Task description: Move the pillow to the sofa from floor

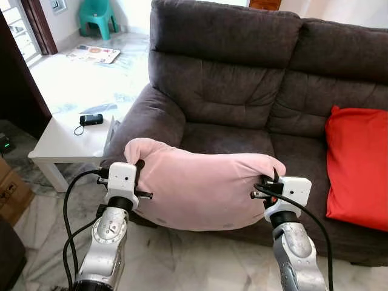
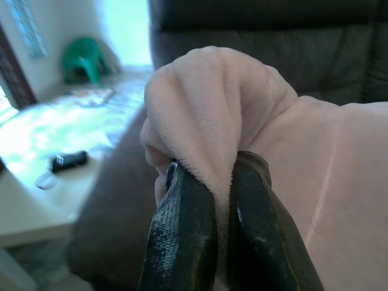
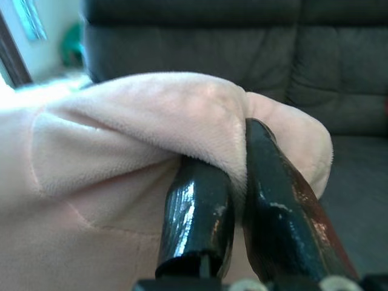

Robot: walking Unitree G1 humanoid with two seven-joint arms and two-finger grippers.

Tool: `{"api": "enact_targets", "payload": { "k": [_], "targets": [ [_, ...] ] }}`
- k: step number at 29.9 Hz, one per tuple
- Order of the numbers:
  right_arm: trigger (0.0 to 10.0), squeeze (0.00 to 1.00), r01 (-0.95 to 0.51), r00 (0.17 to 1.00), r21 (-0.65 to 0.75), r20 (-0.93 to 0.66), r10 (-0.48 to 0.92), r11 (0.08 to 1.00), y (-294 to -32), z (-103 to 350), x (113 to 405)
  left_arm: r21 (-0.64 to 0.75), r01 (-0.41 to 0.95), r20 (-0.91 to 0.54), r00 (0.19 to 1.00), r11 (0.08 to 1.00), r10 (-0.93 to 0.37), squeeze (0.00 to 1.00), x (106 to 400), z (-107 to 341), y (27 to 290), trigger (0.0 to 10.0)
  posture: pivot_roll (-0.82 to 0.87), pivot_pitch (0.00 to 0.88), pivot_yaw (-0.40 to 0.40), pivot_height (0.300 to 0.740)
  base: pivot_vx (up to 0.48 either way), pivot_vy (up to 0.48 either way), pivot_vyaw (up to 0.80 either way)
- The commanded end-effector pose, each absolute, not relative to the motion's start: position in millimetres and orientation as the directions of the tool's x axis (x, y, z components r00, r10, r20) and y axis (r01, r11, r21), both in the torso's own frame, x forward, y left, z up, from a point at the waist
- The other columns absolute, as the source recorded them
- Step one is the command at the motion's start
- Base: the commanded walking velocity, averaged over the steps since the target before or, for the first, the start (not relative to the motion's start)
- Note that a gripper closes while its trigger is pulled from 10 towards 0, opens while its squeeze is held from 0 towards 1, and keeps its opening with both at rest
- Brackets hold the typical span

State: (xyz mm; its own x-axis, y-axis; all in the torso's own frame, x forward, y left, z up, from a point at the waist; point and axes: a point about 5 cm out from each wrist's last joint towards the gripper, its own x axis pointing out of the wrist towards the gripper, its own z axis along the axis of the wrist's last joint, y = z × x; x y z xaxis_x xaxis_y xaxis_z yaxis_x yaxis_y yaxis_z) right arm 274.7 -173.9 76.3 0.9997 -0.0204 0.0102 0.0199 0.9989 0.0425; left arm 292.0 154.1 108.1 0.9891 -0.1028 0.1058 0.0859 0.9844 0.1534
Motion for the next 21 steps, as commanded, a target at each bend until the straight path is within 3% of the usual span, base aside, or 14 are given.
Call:
{"api": "enact_targets", "payload": {
  "k": [1, 8, 13, 16, 21],
  "targets": [
    [10.0, 0.0, 0.075, 0.996, 0.046, 0.043, -0.077, 0.996, -185, 83, 277, 0.144, 0.077, 0.067, 0.994, 0.987, -0.088, 0.0, 289, 101, 160, 10.0, 0.07, 0.0, -0.083, 0.74, 0.0, 0.0, 0.0],
    [10.0, 0.0, 0.134, 0.987, -0.025, -0.087, -0.135, 0.991, -202, 57, 268, 0.153, 0.088, -0.076, 0.994, 0.984, -0.077, 0.0, 272, 65, 173, 10.0, 0.07, 0.0, -0.084, 0.74, 0.0, 0.0, 0.0],
    [10.0, 0.0, 0.147, 0.981, -0.043, -0.119, -0.151, 0.988, -206, 51, 265, 0.153, 0.086, -0.095, 0.993, 0.985, -0.072, 0.0, 269, 60, 175, 10.0, 0.07, 0.0, -0.085, 0.74, 0.0, 0.0, 0.0],
    [10.0, 0.0, 0.211, 0.934, -0.128, -0.265, -0.238, 0.969, -221, 24, 252, 0.149, 0.094, -0.165, 0.984, 0.984, -0.069, 0.0, 261, 43, 178, 10.0, 0.07, 0.0, -0.085, 0.74, 0.0, 0.0, 0.0],
    [10.0, 0.0, 0.209, 0.89, -0.161, -0.377, -0.256, 0.965, -226, -3, 238, 0.156, 0.111, -0.24, 0.968, 0.982, -0.071, 0.0, 253, 24, 182, 10.0, 0.07, 0.0, -0.085, 0.74, 0.0, 0.0, 0.0]
  ]
}}
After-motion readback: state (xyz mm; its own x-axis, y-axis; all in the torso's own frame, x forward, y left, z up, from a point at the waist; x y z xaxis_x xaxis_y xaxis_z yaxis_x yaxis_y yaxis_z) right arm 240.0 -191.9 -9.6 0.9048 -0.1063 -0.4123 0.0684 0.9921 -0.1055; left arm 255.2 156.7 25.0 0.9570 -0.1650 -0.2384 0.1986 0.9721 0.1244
